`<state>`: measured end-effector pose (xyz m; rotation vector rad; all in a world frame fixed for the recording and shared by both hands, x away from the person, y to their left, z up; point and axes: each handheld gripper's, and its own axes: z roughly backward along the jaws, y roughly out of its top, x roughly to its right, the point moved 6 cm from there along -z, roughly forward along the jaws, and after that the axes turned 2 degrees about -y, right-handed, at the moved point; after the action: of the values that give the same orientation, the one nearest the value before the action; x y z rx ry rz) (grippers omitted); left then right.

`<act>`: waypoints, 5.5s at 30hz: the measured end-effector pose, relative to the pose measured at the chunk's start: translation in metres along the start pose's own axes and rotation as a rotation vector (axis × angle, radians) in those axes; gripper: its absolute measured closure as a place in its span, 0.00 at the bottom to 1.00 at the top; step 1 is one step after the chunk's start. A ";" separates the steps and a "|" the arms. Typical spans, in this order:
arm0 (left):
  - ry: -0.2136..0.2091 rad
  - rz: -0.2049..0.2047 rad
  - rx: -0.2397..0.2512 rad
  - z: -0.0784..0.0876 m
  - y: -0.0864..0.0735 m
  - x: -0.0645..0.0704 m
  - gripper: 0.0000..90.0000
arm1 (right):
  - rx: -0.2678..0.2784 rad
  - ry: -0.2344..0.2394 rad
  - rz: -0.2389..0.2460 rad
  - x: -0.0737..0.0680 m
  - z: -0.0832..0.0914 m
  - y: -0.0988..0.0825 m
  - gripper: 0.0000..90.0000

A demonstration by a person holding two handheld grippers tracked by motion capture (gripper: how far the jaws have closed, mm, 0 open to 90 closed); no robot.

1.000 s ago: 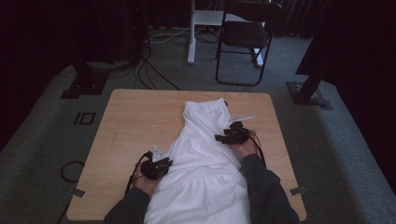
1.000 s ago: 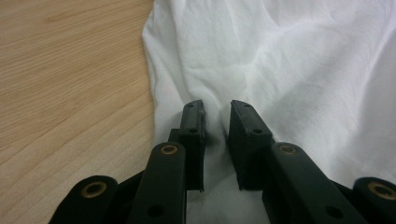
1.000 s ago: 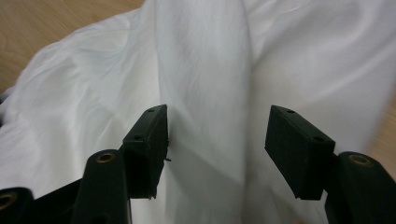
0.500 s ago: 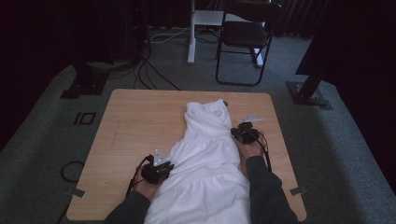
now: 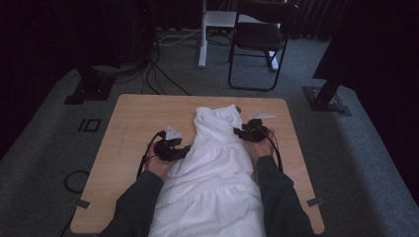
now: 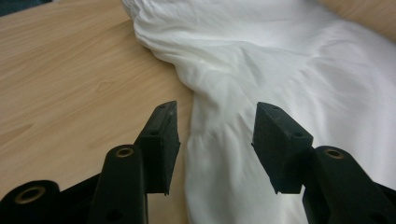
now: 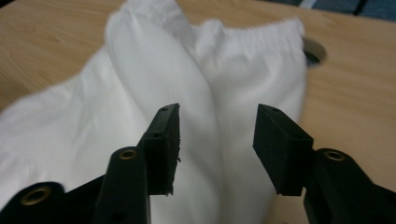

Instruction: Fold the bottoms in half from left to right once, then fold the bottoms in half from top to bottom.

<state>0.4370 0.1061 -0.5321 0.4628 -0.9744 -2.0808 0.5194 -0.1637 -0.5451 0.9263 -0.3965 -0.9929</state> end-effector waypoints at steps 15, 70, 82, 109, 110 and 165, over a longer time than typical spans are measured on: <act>-0.046 0.010 -0.112 -0.052 -0.016 0.008 0.53 | 0.038 -0.058 0.125 -0.008 -0.013 0.042 0.99; 0.050 -0.022 -0.039 -0.014 -0.074 0.057 0.51 | -0.050 -0.026 0.047 -0.020 0.059 -0.053 0.28; 0.046 -0.023 -0.059 -0.015 -0.072 0.054 0.43 | -0.234 -0.099 0.167 -0.008 -0.016 -0.049 0.16; -0.063 0.044 0.001 -0.052 0.022 0.011 0.38 | -0.224 -0.026 0.010 -0.008 -0.024 -0.041 0.84; -0.068 0.053 -0.022 -0.061 0.023 0.010 0.38 | -0.221 -0.022 0.013 -0.009 -0.025 -0.041 0.84; -0.097 0.120 -0.167 -0.113 0.021 0.011 0.90 | -0.205 -0.118 0.039 -0.011 -0.030 -0.039 0.50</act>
<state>0.5071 0.0340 -0.5885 0.2142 -0.8525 -2.0697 0.5128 -0.1487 -0.5925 0.6754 -0.4020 -1.0348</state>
